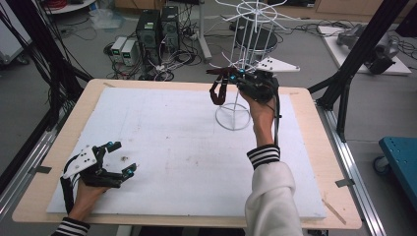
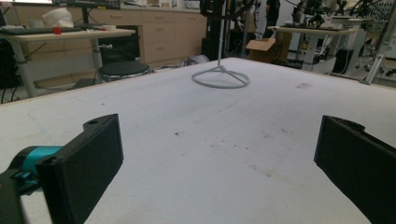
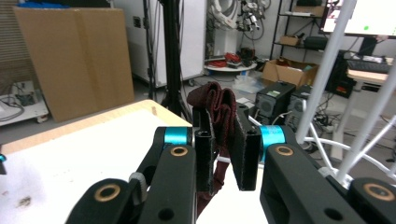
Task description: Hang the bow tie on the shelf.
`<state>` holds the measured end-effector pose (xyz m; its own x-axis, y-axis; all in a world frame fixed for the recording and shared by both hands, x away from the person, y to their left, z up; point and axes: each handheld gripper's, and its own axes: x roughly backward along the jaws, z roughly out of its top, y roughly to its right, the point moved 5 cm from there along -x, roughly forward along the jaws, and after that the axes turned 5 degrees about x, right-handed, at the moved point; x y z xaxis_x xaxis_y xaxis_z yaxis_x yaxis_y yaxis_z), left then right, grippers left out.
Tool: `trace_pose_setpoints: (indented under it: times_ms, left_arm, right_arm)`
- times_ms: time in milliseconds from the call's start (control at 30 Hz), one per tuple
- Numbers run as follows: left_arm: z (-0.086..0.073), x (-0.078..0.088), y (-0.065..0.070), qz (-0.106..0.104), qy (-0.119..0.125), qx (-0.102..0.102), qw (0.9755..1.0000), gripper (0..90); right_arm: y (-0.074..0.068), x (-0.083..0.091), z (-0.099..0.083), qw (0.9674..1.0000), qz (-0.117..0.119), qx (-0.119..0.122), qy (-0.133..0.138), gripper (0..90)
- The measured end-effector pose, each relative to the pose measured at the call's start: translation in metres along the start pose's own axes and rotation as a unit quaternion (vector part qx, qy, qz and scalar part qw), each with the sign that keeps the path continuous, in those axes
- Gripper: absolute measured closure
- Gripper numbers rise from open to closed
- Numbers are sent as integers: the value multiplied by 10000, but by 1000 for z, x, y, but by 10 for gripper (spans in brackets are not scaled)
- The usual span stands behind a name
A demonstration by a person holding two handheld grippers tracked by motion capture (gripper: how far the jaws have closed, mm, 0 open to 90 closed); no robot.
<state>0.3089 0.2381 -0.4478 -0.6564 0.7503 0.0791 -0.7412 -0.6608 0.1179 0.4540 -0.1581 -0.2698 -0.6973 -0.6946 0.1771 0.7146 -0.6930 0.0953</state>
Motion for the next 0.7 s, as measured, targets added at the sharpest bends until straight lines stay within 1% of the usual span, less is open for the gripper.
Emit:
trace_pose_setpoints:
  times_ms: [33, 67, 100, 267, 300, 400, 500, 533, 700]
  left_arm:
    - [-1, 0, 0, 9, -22, 2, 10000, 17]
    - [-2, 0, 0, 2, -36, 26, 10000, 17]
    - [-3, 0, 0, 4, -61, 23, 10000, 17]
    - [-4, 0, 0, 19, -24, 42, 10000, 17]
    - [-4, 1, -1, 28, -11, 19, 10000, 17]
    - [-4, 2, -1, 35, 11, 47, 10000, 17]
    - [-5, 2, -1, 25, -15, 42, 10000, 17]
    - [-6, 1, -1, 20, -17, 53, 10000, 17]
    - [-6, 2, 0, 19, 9, 51, 10000, 17]
  right_arm:
    - [0, 0, 0, 10000, 0, 0, 0, 817]
    - [2, 0, -1, 10000, -73, 17, -30, 817]
    - [2, 0, -1, 10000, -73, 17, -30, 817]
    - [4, 0, -3, 9999, -118, -30, -64, 816]
    - [3, 0, -3, 9999, -126, -53, -105, 815]
    - [4, 0, -4, 9998, -154, -30, -116, 815]
    - [5, 0, -5, 9996, -205, -73, -154, 814]
    - [6, -1, -7, 9995, -206, -108, -219, 812]
    - [7, -1, -12, 9992, -237, -142, -272, 810]
